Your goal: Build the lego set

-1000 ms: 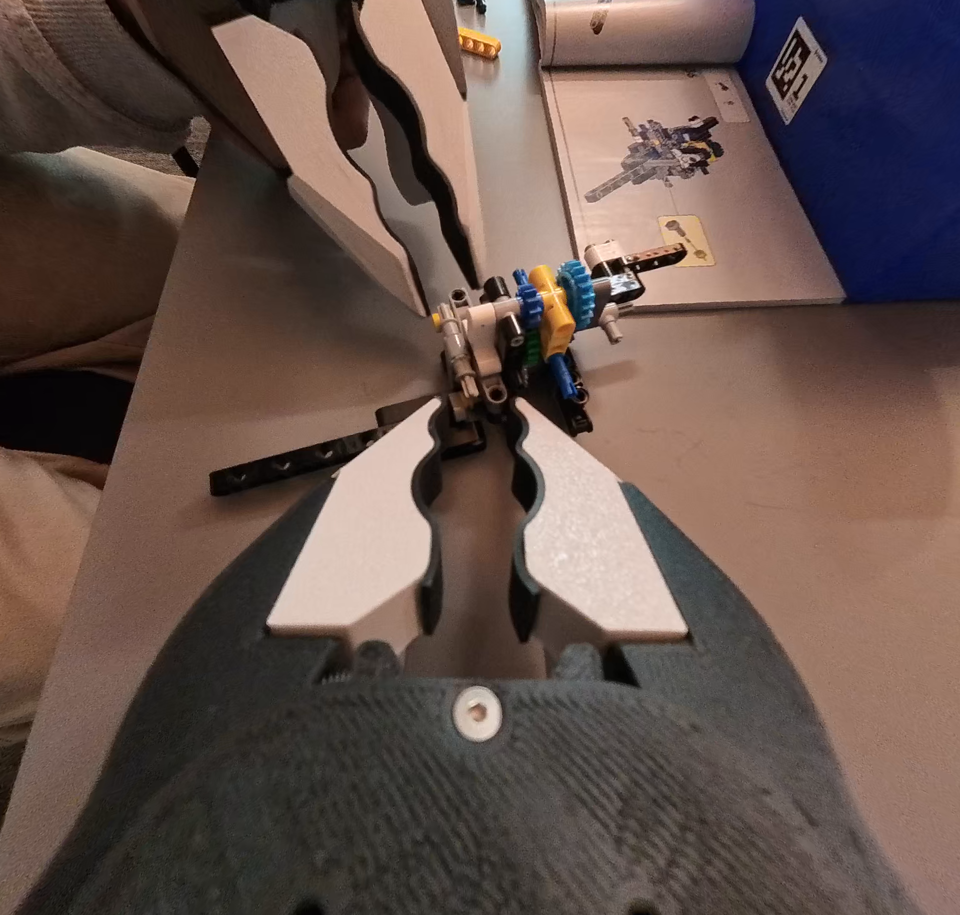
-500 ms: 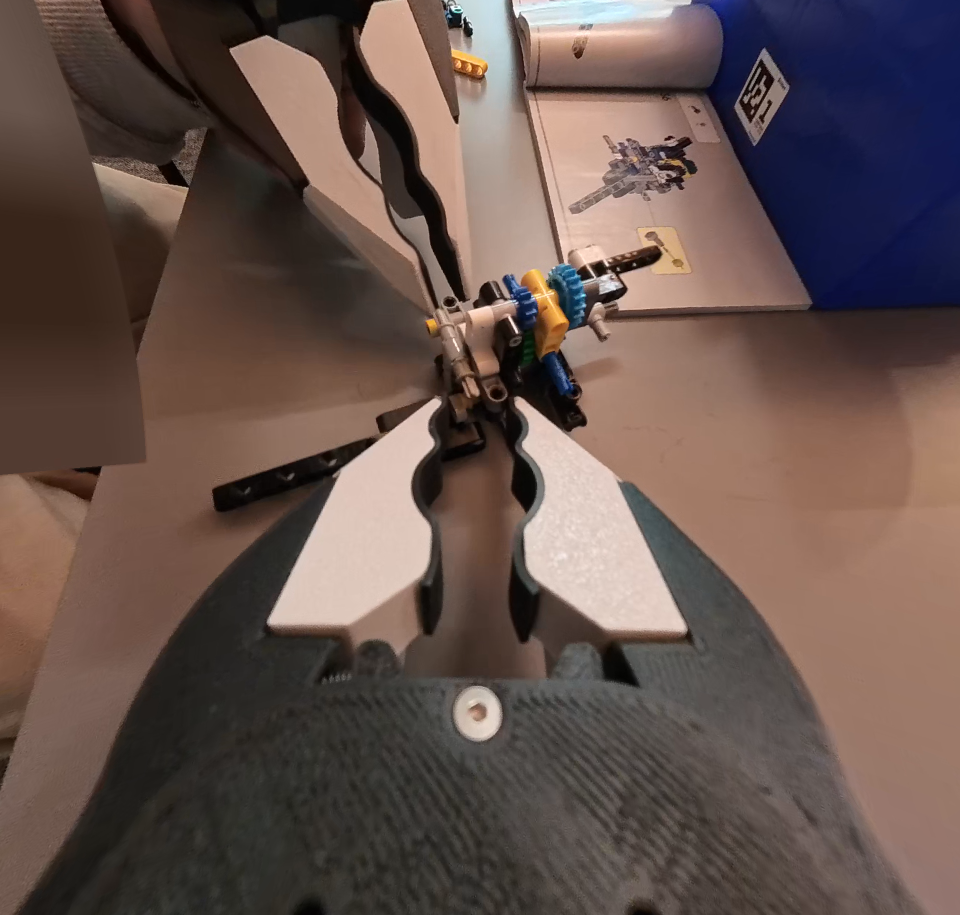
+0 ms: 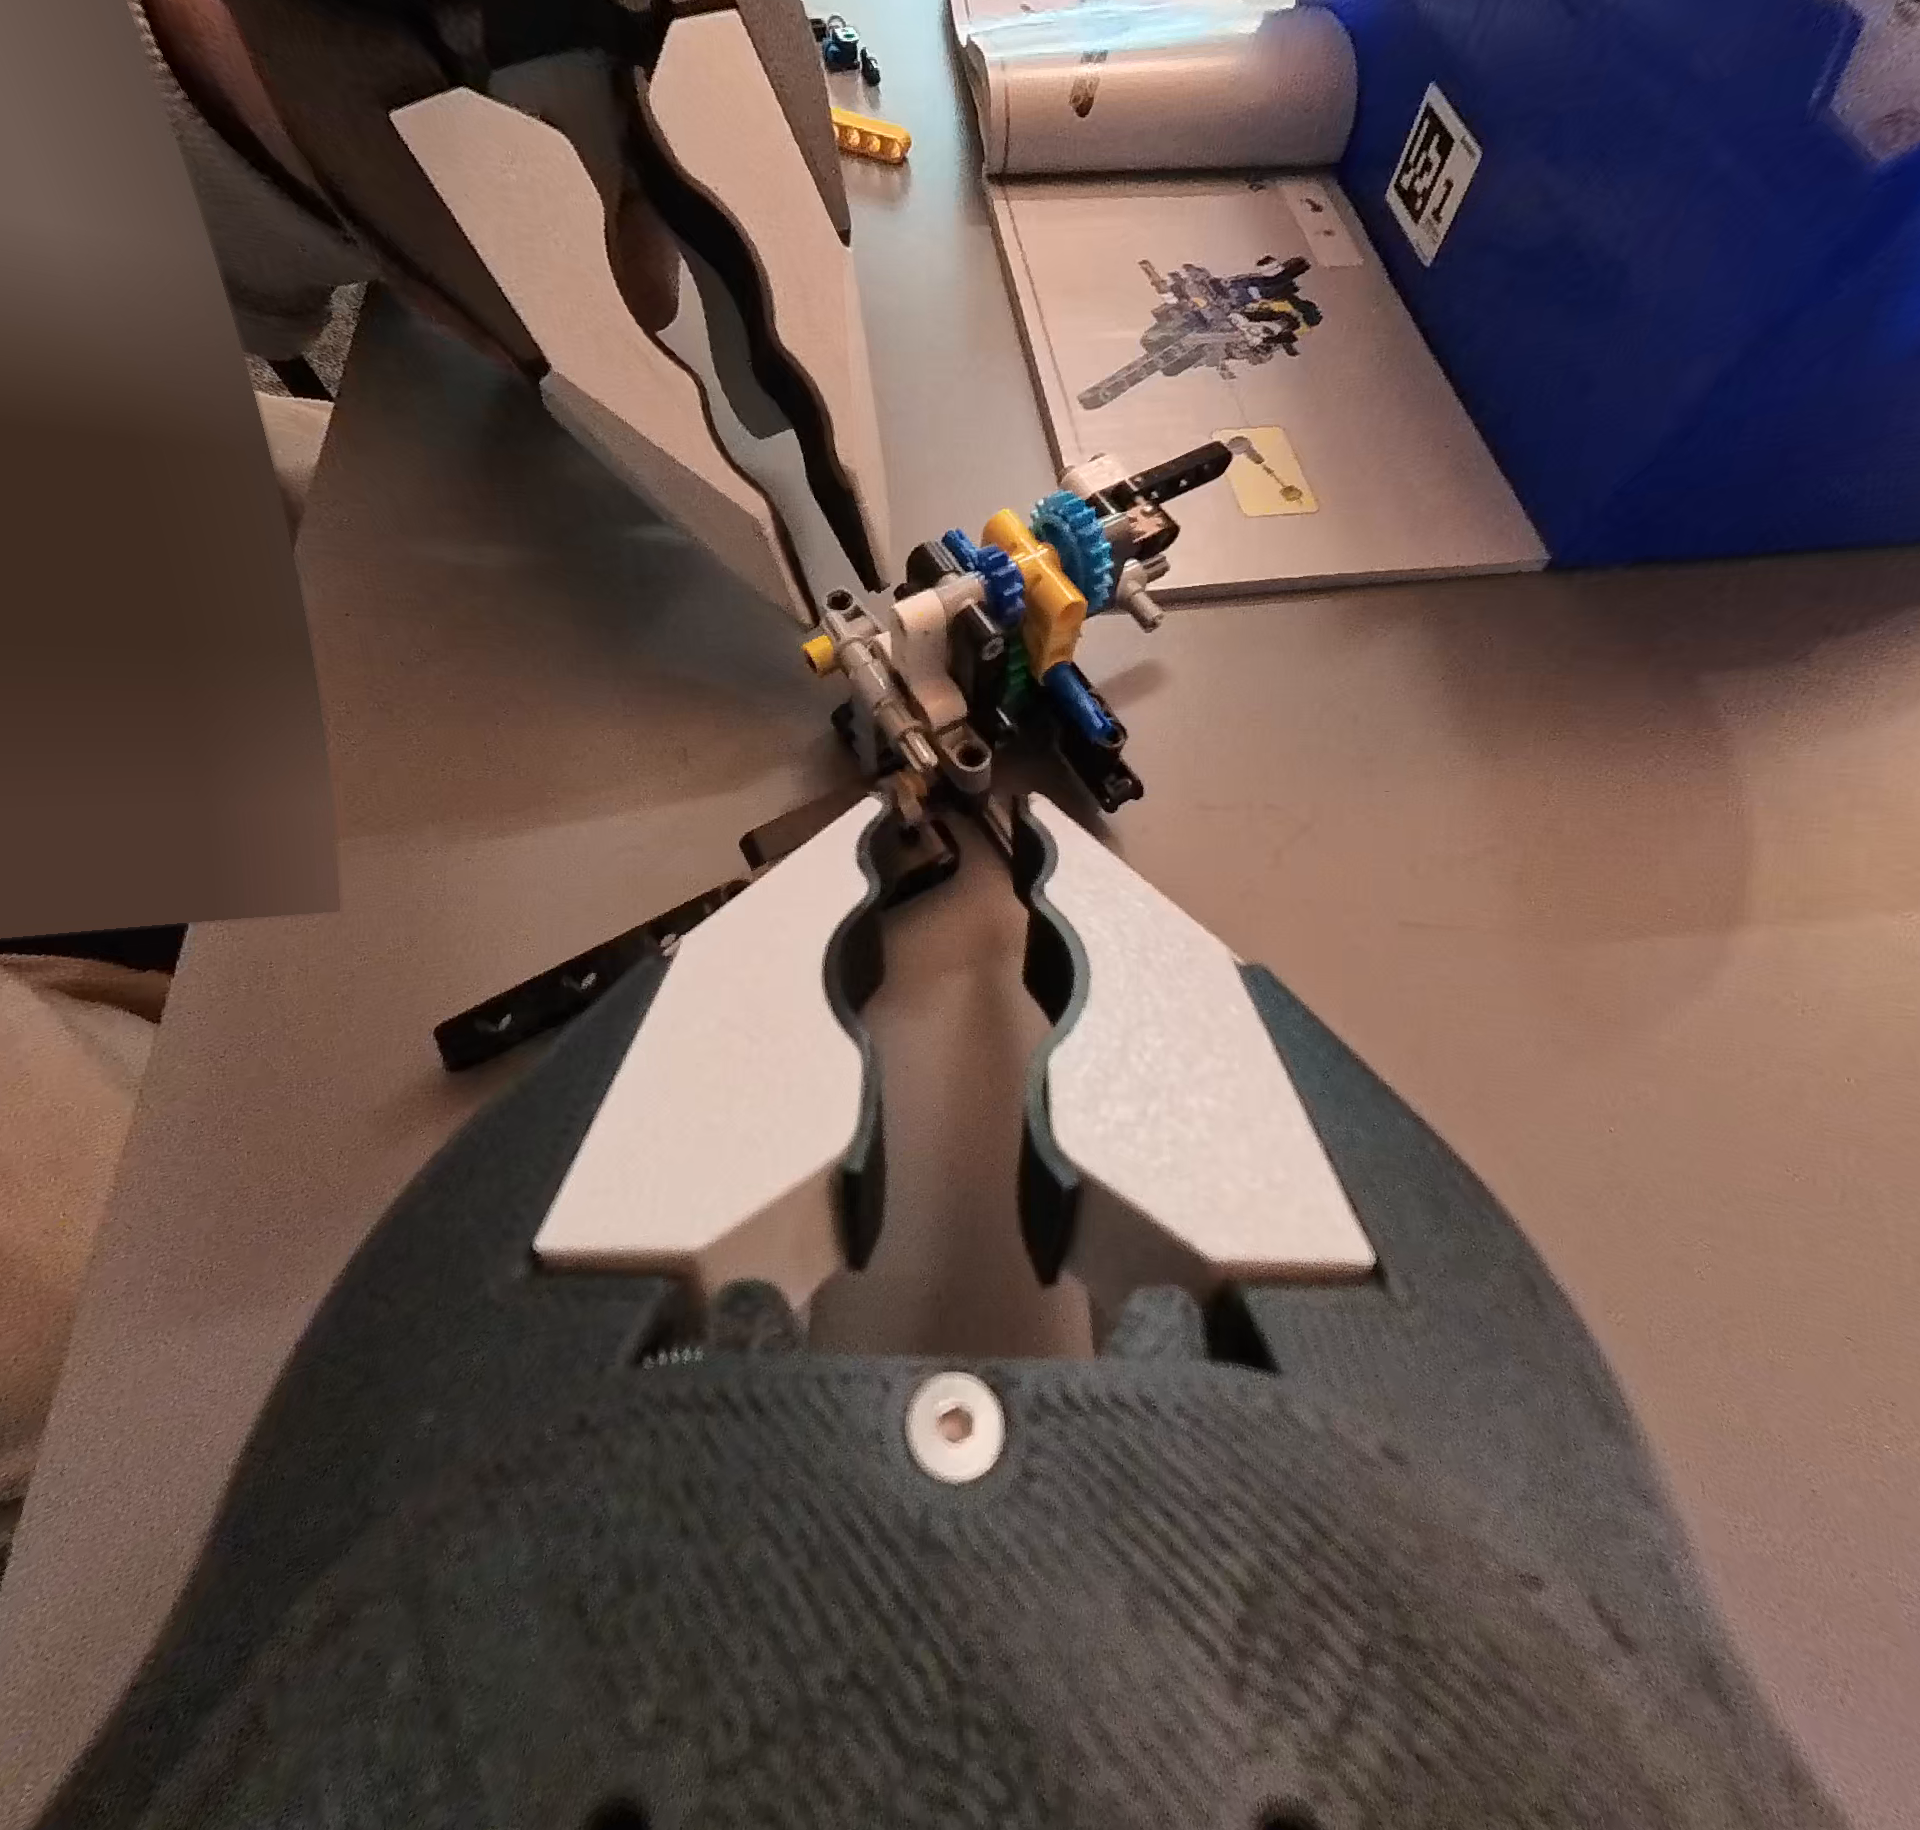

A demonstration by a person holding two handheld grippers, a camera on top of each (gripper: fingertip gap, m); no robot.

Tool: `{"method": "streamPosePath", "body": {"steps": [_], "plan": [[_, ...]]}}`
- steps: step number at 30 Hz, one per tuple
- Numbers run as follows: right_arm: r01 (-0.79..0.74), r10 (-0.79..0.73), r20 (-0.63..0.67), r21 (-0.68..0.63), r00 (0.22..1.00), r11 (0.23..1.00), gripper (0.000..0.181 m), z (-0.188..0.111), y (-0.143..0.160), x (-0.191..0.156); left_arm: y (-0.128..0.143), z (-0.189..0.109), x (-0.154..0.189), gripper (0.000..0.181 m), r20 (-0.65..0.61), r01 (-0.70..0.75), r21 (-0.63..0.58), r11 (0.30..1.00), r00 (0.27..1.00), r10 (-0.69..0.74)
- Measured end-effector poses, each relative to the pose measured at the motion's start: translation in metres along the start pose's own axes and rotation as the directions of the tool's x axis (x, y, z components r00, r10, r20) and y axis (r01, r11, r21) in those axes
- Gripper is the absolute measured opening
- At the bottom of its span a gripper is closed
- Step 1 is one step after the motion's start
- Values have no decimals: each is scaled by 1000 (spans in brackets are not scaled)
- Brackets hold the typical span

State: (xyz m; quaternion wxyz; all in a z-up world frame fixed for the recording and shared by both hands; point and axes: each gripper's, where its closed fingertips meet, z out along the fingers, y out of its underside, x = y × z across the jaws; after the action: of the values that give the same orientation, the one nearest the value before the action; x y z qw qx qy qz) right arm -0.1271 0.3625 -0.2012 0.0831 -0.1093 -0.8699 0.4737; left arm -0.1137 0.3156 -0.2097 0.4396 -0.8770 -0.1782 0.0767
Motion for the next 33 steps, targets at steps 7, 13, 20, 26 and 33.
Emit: {"method": "streamPosePath", "body": {"steps": [7, 13, 20, 26, 33], "plan": [[-2, 2, 7, -24, 1000, 1000, 19, 1, 4, -1, 2, 2, 1, 9, 1, -8, -17, 1000, 1000, 8], [-28, 28, 3, -6, 1000, 1000, 14, -6, 5, 3, 0, 3, 1, 8, 1, -7, -9, 1000, 1000, 7], [-24, 24, 9, -58, 1000, 998, 12, -1, 12, 1, -3, 5, 0, 6, 1, -9, -3, 1000, 1000, 9], [-22, 23, 12, -55, 1000, 998, 10, -2, 11, 1, -4, 6, 1, 5, 2, -13, -2, 1000, 1000, 13], [-26, 27, 25, -54, 999, 998, 8, -1, 11, 0, -6, 7, 1, 4, 0, -14, 4, 1000, 1000, 14]]}}
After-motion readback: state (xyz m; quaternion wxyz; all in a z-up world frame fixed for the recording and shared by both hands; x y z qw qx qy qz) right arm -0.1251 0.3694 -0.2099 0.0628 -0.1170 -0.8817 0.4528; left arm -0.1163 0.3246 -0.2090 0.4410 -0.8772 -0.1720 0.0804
